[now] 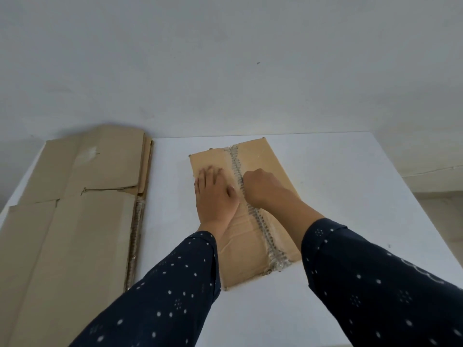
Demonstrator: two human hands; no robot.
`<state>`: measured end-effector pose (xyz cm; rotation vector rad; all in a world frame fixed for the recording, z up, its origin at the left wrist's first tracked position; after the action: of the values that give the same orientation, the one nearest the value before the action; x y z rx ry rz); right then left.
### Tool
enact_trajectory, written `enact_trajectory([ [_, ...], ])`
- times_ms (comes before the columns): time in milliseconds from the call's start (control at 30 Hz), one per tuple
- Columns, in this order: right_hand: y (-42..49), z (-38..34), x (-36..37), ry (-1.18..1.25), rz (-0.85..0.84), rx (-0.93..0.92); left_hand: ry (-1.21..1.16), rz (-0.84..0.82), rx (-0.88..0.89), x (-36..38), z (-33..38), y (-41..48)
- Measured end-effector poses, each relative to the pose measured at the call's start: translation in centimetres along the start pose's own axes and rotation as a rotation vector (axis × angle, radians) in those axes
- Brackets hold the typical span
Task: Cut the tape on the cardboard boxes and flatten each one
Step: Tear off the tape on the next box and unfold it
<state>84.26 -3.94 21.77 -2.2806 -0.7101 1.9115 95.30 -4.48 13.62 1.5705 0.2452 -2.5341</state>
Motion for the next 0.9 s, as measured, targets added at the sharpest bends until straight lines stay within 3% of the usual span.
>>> enact_trajectory([
  [233, -0.8, 0.3, 0.0, 0.043, 0.011, -0.012, 0.129, -0.034, 0.146, 0.4, -0.9, -6.8],
  [600, -9.0, 1.0, 2.2, 0.036, -0.028, -0.095, 0.238, 0.014, 0.098, 1.0, -0.4, -7.5],
  [900, -14.3, 1.2, 4.1, -0.034, -0.035, -0.157, 0.195, 0.061, 0.098, 1.1, -0.6, -7.5],
])
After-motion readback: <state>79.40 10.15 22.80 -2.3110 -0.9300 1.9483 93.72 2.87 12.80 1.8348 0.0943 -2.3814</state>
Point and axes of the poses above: each hand's wrist, its own y-axis towards the middle knuckle, its own x-axis out of the palm, z = x × y, the point moved 4 cm from there along y, towards the middle knuckle, and after that the axes turned 15 degrees about -x, right-handed, at the moved point
